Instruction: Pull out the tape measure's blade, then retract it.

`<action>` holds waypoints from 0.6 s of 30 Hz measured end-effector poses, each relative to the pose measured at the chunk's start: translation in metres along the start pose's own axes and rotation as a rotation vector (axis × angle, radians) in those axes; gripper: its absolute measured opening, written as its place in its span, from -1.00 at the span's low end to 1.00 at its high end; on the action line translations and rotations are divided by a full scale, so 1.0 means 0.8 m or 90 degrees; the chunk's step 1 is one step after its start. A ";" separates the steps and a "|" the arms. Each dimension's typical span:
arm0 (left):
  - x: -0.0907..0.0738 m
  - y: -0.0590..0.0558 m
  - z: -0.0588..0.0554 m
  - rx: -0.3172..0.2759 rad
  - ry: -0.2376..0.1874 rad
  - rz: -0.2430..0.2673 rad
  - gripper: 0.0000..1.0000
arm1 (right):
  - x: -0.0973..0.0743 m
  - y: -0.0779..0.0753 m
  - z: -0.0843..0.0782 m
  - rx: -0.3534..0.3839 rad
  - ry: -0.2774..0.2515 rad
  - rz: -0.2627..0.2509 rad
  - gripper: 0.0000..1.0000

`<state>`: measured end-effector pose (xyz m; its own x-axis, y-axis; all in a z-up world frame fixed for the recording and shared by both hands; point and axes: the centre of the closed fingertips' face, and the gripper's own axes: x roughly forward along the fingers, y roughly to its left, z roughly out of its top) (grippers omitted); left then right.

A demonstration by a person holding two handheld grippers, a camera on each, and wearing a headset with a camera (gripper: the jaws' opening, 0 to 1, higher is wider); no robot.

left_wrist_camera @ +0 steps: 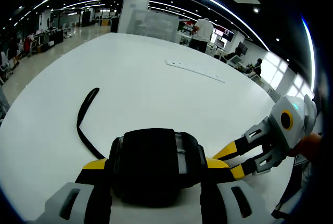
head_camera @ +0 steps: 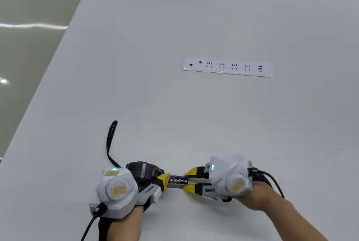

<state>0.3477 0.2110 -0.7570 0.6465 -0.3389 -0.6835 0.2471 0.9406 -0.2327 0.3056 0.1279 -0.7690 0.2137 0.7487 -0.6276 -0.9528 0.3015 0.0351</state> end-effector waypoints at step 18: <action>0.000 0.001 0.001 -0.003 0.000 -0.002 0.32 | 0.021 0.000 0.015 -0.006 -0.005 0.001 -0.76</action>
<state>0.3484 0.2120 -0.7570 0.6457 -0.3414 -0.6830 0.2452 0.9398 -0.2379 0.3113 0.1475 -0.7699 0.2136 0.7543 -0.6208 -0.9552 0.2944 0.0291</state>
